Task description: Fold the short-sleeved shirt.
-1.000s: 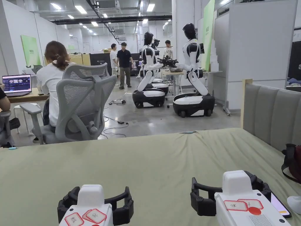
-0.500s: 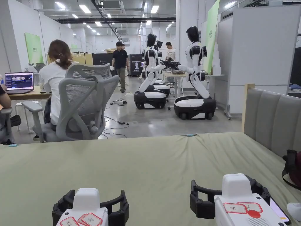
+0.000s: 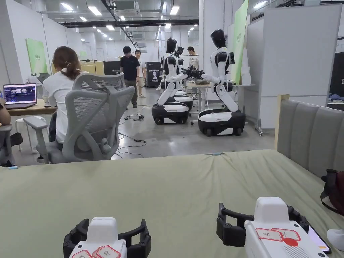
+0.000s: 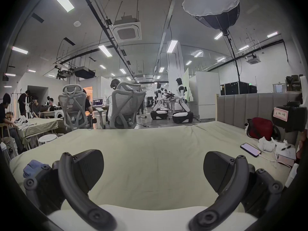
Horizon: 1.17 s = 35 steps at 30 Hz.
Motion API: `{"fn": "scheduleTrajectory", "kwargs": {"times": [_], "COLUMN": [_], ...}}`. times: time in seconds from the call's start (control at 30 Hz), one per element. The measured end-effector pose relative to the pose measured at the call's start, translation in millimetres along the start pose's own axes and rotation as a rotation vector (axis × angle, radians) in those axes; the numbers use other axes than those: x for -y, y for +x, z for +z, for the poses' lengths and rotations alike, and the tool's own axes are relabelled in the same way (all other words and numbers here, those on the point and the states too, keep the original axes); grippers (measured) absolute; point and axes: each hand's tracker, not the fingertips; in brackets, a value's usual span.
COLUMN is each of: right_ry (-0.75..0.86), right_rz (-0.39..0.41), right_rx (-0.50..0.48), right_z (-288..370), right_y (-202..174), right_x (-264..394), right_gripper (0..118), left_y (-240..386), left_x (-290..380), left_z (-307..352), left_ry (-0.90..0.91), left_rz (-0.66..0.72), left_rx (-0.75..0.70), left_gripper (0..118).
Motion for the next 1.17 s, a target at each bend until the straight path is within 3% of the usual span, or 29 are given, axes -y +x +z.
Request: {"fn": "scheduleTrajectory", "kwargs": {"times": [0.1,0.2,0.27,0.5,0.93,1.07,1.17], "right_ry": [-0.039,-0.012,-0.07,-0.074,-0.063,-0.111,-0.115], "right_rz": [-0.035,-0.15,-0.175,-0.092,-0.071,-0.021,-0.062], "right_rx": [-0.009,-0.069,-0.084,-0.027,-0.057,-0.033,-0.061], "right_z": [0,4,4,1,2,-3,0], "right_y": [0,3,2,-11,-15,-19,-17], "right_x": [-7,-12,-17,-13,-12,-10,-8], "right_gripper": [118,118,118,118,118,118,118], "left_y": [1,1,1,2,5,6,6], "left_x": [-1,-2,-1,-2,1,1,0], "left_z": [0,1,0,1,-2,-2,-2], "left_ry": [0.004,0.004,0.004,0.005,0.001,-0.003,-0.003], "left_rz": [-0.003,-0.013,-0.009,-0.01,-0.015,-0.019,-0.013], "left_rx": [-0.001,-0.006,-0.006,-0.015,-0.017,-0.012,-0.009], "left_gripper": [118,118,118,118,118,118,118]}}
